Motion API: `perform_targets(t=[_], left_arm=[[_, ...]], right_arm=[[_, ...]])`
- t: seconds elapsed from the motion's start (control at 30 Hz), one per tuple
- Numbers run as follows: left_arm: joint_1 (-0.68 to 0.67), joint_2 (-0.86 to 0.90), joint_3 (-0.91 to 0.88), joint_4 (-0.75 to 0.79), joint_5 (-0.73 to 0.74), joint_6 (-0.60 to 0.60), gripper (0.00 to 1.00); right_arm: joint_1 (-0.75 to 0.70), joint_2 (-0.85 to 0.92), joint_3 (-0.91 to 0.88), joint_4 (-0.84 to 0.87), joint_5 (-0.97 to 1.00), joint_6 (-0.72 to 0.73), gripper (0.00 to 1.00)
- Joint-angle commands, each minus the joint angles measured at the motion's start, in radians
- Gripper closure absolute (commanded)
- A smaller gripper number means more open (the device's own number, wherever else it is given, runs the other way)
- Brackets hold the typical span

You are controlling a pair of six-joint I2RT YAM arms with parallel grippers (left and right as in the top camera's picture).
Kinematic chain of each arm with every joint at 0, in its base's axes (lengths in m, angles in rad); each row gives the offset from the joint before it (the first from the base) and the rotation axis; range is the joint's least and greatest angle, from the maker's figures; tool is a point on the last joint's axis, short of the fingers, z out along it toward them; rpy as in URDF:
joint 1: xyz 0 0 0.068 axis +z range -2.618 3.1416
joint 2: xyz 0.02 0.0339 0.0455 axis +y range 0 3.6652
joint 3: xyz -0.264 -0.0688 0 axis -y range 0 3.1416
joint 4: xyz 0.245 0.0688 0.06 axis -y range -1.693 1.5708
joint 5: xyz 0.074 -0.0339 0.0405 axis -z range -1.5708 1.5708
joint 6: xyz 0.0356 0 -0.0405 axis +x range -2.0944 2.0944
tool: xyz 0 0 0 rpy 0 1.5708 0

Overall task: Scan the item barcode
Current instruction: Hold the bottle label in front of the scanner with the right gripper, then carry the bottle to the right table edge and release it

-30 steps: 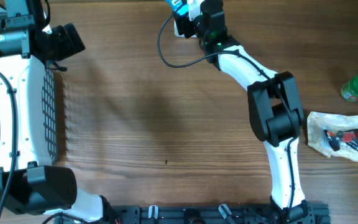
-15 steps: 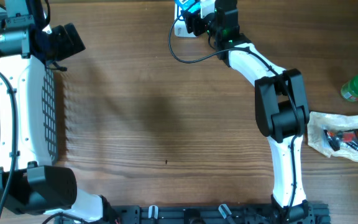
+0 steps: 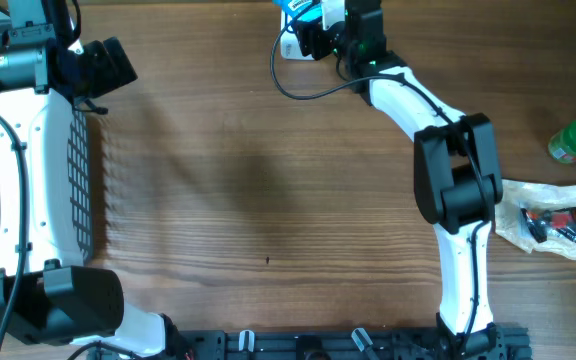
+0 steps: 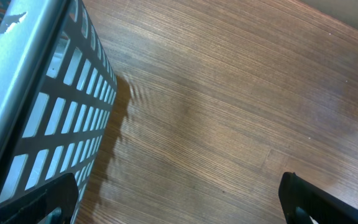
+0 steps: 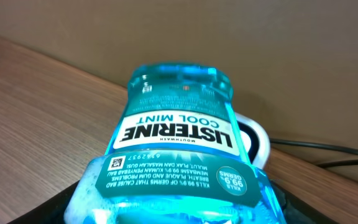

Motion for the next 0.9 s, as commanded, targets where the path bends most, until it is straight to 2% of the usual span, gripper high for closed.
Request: perform_targets(t=[0.0,0.33,0.6,0.87], left_arm=[[0.005,0.006,-0.006,0.0,-0.005,-0.002,0.0],[0.005,0.006,-0.006,-0.001,-0.005,-0.002,0.0],[0.005,0.006,-0.006,0.0,-0.005,-0.002,0.0],[0.005,0.006,-0.006,0.0,-0.005,-0.002,0.0]], right_arm=[[0.004,-0.18,0.02,-0.044,0.065,0.011,0.4],[0.003,-0.481,0.02,-0.366,0.254,0.019,0.4],[-0.061,-0.662,0.02,-0.731,0.55,0.241,0.4],[-0.227,-0.668,0.001,-1.129,0.578,0.597,0.43]])
